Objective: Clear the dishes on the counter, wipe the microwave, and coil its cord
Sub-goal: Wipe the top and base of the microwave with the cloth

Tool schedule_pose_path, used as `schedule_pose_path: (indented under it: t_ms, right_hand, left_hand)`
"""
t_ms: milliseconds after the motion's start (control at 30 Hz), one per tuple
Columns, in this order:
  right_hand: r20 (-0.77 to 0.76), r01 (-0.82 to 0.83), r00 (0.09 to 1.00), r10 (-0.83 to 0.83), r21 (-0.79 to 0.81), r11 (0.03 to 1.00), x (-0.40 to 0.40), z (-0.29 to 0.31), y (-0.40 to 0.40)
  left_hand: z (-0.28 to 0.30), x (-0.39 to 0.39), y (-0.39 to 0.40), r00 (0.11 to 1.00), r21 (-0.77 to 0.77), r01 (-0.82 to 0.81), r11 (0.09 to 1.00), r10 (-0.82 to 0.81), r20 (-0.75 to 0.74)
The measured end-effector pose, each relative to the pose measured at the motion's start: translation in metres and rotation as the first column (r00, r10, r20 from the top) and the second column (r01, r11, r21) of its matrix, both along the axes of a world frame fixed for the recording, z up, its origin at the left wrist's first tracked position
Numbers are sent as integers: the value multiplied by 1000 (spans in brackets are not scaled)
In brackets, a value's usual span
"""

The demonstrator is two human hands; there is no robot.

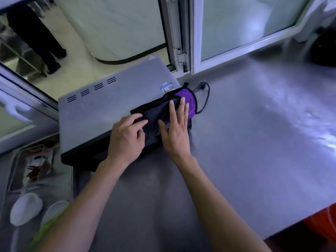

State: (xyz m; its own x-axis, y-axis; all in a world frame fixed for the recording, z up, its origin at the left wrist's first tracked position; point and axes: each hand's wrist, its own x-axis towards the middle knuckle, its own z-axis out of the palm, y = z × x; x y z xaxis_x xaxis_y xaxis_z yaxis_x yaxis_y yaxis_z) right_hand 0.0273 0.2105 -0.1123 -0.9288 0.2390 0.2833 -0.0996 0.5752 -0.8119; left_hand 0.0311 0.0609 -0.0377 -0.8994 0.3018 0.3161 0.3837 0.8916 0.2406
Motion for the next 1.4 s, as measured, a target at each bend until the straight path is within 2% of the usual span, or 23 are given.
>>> schedule_pose_path:
  t_ms: [200, 333, 533, 700, 900, 1067, 1133, 1267, 1400]
  right_hand:
    - [-29, 79, 996, -80, -45, 996, -12, -9, 3]
    - [-13, 175, 984, -179, -150, 973, -20, -12, -18]
    - [28, 318, 946, -323, -279, 906, -30, -11, -69]
    - [68, 367, 925, -373, -408, 836, -17, -15, -151]
    - [68, 364, 924, -376, -455, 813, 10, -26, -260]
    - [107, 324, 943, -316, -509, 797, 36, -44, -322]
    - [138, 311, 950, -281, -524, 793, 47, -53, -338]
    - [191, 291, 956, -222, -539, 791, 54, -61, -348]
    - [196, 289, 957, -216, -546, 786, 49, -59, -334]
  left_hand:
    - [4, -11, 5, 997, 59, 75, 995, -75, -10]
    - [4, -18, -17, 996, 66, 91, 994, -90, -22]
    - [-2, -20, -83, 996, -81, 78, 994, -75, 46]
    - [-2, -11, -157, 996, -55, 80, 995, -78, 46]
    - [0, 10, -235, 985, -2, 139, 990, -139, 100]
    - [0, 17, -265, 967, 160, 163, 974, -190, 172]
    - [0, 18, -270, 959, 180, 151, 972, -188, 212]
    - [2, 17, -270, 957, 137, 195, 971, -219, 190]
    - [2, 10, -257, 946, -8, 282, 959, -276, 172]
